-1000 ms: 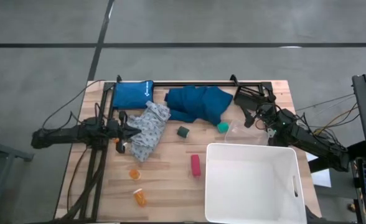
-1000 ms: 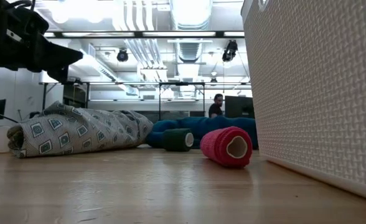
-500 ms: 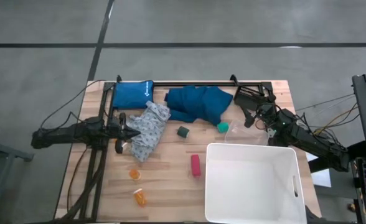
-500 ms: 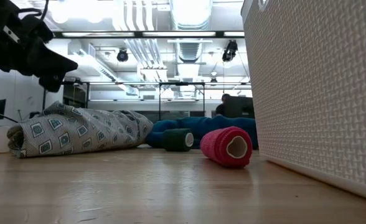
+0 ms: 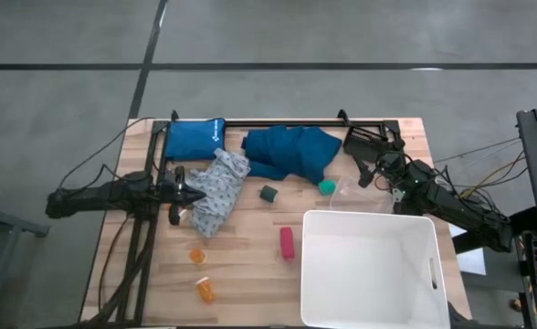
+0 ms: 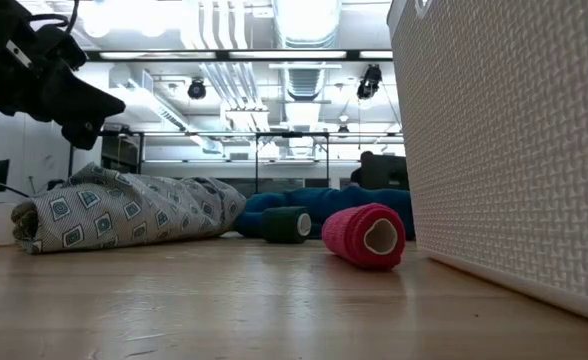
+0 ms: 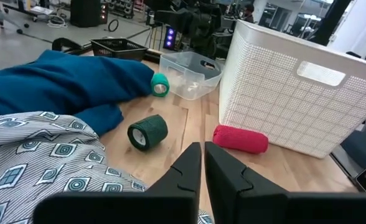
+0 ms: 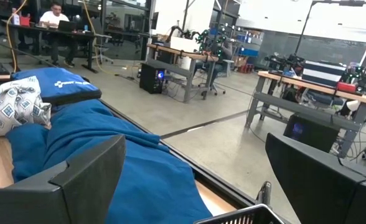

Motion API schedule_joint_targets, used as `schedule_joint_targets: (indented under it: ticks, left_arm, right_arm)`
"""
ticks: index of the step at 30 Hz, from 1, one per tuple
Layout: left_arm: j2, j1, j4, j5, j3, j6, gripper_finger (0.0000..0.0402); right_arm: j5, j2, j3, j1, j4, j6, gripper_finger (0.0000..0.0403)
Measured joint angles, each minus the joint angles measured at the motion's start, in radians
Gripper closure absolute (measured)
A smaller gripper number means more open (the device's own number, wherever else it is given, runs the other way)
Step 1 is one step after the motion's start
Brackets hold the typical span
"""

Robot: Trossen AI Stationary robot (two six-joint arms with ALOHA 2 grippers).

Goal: Pick & place medical supplies in basket/bin
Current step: Put the light green bandage into the black bin

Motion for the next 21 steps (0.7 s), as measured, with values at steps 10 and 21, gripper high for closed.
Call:
schedule_joint_targets:
  ticks: [10, 21]
  left_arm:
    - [0.0, 0.0, 0.003, 0.0, 0.009, 0.026, 0.0331]
    - [0.0, 0.0, 0.004, 0.0, 0.009, 0.028, 0.0315]
  right_arm:
    - [0.0, 0.0, 0.0, 0.0, 0.0, 0.0, 0.0019]
    - [0.0, 0.0, 0.0, 0.0, 0.0, -0.002, 0.0019]
